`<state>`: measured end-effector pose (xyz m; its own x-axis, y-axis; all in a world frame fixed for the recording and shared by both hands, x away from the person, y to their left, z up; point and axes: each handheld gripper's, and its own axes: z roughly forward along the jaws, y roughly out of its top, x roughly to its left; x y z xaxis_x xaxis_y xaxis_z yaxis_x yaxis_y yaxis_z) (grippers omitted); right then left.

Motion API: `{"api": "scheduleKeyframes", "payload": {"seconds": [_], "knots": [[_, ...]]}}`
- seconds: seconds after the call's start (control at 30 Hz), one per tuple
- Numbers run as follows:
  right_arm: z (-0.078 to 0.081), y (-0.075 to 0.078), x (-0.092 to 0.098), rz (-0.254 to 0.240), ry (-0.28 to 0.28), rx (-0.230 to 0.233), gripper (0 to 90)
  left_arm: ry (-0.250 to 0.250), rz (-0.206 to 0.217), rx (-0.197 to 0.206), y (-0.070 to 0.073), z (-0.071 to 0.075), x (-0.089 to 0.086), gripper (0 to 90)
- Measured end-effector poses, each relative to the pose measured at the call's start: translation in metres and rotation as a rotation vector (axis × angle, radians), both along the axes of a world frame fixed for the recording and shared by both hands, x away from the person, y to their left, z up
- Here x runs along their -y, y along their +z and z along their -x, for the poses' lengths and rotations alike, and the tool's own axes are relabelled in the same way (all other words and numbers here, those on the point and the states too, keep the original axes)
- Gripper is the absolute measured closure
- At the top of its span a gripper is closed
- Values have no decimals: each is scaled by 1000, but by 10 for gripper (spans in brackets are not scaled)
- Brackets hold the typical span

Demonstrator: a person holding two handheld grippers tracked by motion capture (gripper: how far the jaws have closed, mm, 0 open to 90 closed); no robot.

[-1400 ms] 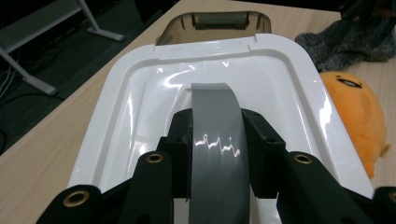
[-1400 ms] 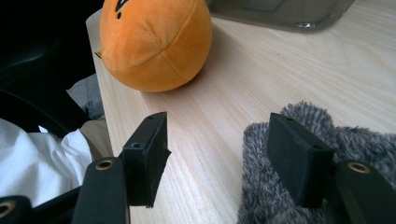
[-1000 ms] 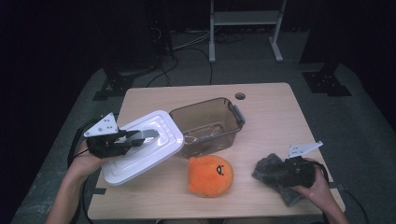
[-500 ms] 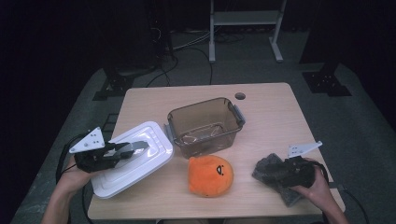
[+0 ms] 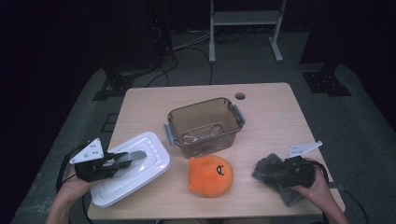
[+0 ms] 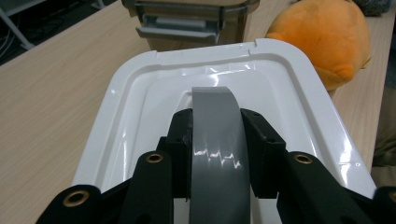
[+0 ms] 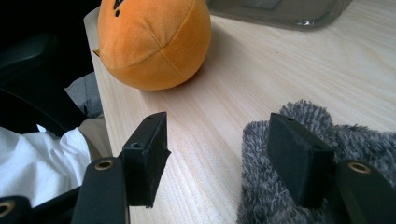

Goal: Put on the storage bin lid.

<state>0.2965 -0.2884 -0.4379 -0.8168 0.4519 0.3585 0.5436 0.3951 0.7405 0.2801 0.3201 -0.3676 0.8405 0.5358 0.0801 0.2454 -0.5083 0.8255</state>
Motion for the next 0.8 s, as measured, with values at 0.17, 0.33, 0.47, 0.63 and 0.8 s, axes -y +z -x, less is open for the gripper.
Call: {"api": "scheduleKeyframes", "payload": {"seconds": [0.17,0.33,0.47,0.63,0.8], "knots": [[0,1,1,-2,-2,4,376,-1,1,-22,-12,-3,1,661],[1,1,2,-4,-3,3,376,5,-7,-49,-31,-10,5,661],[1,1,2,-5,-3,3,376,2,-17,-66,-43,-15,10,661],[1,1,1,-5,0,3,377,-4,-14,-79,-52,-19,16,661],[1,1,1,-5,1,3,376,-2,-28,-99,-65,-24,22,661]]}}
